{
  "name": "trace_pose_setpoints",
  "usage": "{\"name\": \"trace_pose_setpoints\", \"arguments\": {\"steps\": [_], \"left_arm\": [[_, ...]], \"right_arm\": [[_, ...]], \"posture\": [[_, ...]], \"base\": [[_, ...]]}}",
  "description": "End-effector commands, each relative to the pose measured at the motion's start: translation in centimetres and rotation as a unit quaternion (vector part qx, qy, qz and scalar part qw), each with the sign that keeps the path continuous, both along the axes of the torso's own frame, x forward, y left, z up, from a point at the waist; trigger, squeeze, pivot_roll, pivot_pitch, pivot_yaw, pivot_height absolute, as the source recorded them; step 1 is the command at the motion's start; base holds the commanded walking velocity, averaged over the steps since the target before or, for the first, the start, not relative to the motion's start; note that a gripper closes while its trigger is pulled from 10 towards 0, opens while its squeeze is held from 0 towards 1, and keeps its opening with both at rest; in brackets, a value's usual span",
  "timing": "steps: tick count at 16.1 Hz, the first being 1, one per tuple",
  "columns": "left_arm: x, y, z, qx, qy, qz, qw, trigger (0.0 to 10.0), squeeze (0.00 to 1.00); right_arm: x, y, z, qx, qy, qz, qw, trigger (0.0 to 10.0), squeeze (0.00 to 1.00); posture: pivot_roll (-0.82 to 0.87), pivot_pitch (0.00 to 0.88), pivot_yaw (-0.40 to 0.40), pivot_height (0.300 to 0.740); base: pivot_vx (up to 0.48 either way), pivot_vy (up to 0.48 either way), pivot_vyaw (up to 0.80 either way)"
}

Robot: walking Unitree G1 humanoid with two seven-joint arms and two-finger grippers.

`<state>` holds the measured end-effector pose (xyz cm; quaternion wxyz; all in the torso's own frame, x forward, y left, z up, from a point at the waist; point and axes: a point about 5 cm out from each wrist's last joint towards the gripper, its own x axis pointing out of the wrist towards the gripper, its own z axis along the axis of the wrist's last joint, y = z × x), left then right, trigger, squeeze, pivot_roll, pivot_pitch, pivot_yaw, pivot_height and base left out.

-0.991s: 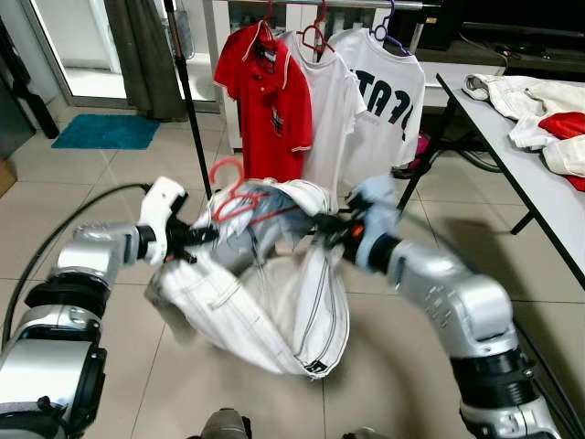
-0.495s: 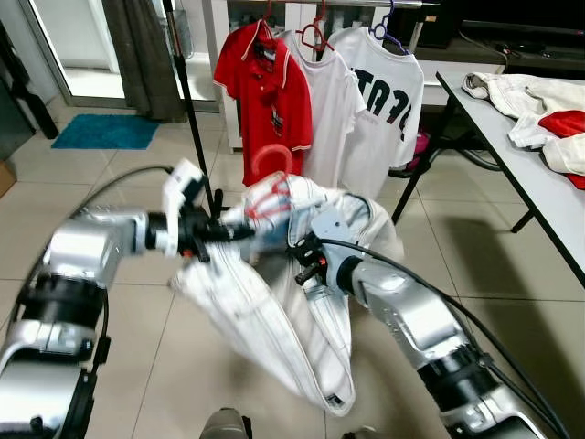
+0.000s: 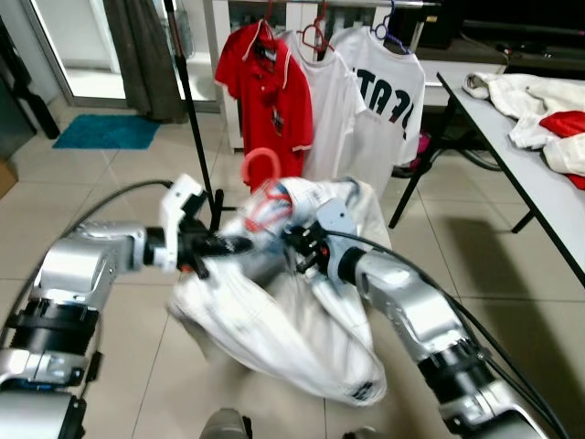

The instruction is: Hang hanger

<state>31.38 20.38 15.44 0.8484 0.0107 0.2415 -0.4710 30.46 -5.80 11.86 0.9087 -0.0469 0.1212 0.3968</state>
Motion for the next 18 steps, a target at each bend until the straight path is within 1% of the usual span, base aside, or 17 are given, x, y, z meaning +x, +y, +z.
{"name": "trace_pose_setpoints", "arguments": {"steps": [1, 2, 3, 4, 5, 6, 7, 9, 10, 11, 13, 14, 15, 16, 17, 18], "left_arm": [[0.8, 0.7, 1.2, 0.045, -0.062, 0.007, 0.997, 0.0, 0.0], [1.2, 2.1, 0.9, 0.118, -0.104, 0.019, 0.987, 0.0, 0.0], [1.2, 2.3, 0.9, 0.123, -0.109, 0.024, 0.986, 0.0, 0.0], [1.4, 3.0, 1.4, 0.141, -0.148, 0.026, 0.979, 0.0, 0.0], [1.5, 3.2, 1.5, 0.147, -0.156, 0.026, 0.976, 0.0, 0.0], [1.5, 3.6, 1.6, 0.156, -0.174, 0.011, 0.972, 0.0, 0.0], [1.4, 3.6, 1.6, 0.157, -0.181, 0.001, 0.971, 0.0, 0.0], [1.1, 3.4, 1.9, 0.136, -0.207, -0.049, 0.968, 0.0, 0.0], [0.9, 3.3, 1.9, 0.129, -0.209, -0.071, 0.967, 0.0, 0.0], [0.7, 3.1, 1.9, 0.125, -0.218, -0.099, 0.963, 0.0, 0.0], [0.4, 2.8, 1.8, 0.113, -0.217, -0.128, 0.961, 0.0, 0.0], [0.1, 2.6, 1.5, 0.106, -0.206, -0.152, 0.961, 0.0, 0.0], [0.0, 2.6, 1.5, 0.104, -0.202, -0.16, 0.961, 0.0, 0.0], [-0.1, 2.6, 1.5, 0.096, -0.201, -0.174, 0.959, 0.0, 0.0], [-0.1, 2.5, 1.6, 0.093, -0.202, -0.177, 0.959, 0.0, 0.0], [-0.1, 2.5, 1.8, 0.088, -0.203, -0.184, 0.958, 0.0, 0.0]], "right_arm": [[-0.3, -0.5, 0.9, 0.022, -0.019, 0.016, 0.999, 10.0, 1.0], [-0.9, -1.5, 1.9, 0.038, -0.032, 0.047, 0.998, 10.0, 1.0], [-1.1, -1.7, 2.1, 0.04, -0.035, 0.055, 0.997, 10.0, 1.0], [-2.3, -3.0, 3.0, 0.025, -0.05, 0.121, 0.991, 10.0, 1.0], [-2.8, -3.5, 3.3, 0.02, -0.051, 0.145, 0.988, 10.0, 1.0], [-3.5, -4.5, 4.0, 0.011, -0.054, 0.184, 0.981, 10.0, 1.0], [-3.5, -4.9, 4.3, 0.009, -0.056, 0.189, 0.98, 10.0, 1.0], [-2.7, -6.0, 5.5, 0.004, -0.074, 0.188, 0.979, 10.0, 1.0], [-2.2, -6.1, 5.8, 0.001, -0.081, 0.188, 0.979, 10.0, 1.0], [-1.7, -6.3, 6.2, -0.006, -0.088, 0.192, 0.977, 10.0, 1.0], [-1.0, -5.8, 6.6, -0.021, -0.102, 0.2, 0.974, 10.0, 1.0], [-0.3, -5.2, 7.1, -0.025, -0.119, 0.205, 0.971, 10.0, 1.0], [-0.1, -4.9, 7.3, -0.026, -0.126, 0.207, 0.97, 10.0, 1.0], [-0.4, -3.6, 7.4, -0.031, -0.123, 0.264, 0.956, 10.0, 1.0], [-0.6, -3.2, 7.3, -0.034, -0.12, 0.282, 0.951, 10.0, 1.0], [-0.9, -2.5, 6.9, -0.04, -0.119, 0.301, 0.945, 10.0, 1.0]], "posture": [[0.05, 0.0, -0.01, 0.705], [0.04, 0.0, -0.008, 0.705], [0.04, 0.0, -0.008, 0.705], [0.04, 0.0, -0.001, 0.705], [0.03, 0.0, 0.001, 0.705], [0.03, 0.0, 0.002, 0.705], [0.03, 0.0, 0.002, 0.705], [0.03, 0.0, 0.003, 0.705], [0.03, 0.0, 0.001, 0.705], [0.03, 0.0, 0.0, 0.705], [0.04, 0.0, -0.006, 0.705], [0.04, 0.0, -0.008, 0.705], [0.04, 0.0, -0.008, 0.705], [0.04, 0.0, -0.01, 0.705], [0.04, 0.0, -0.01, 0.705], [0.04, 0.0, -0.011, 0.705]], "base": [[0.0, 0.0, 0.0], [0.0, 0.0, 0.0], [0.0, 0.0, 0.0], [0.0, 0.0, 0.0], [0.0, 0.0, 0.0], [0.0, 0.0, 0.0], [0.0, 0.0, 0.0], [0.0, 0.0, 0.0], [0.0, 0.0, 0.0], [0.0, 0.0, 0.0], [0.0, 0.0, 0.0], [0.0, 0.0, 0.0], [0.0, 0.0, 0.0], [0.0, 0.0, 0.0], [0.0, 0.0, 0.0], [0.0, 0.0, 0.0]]}}
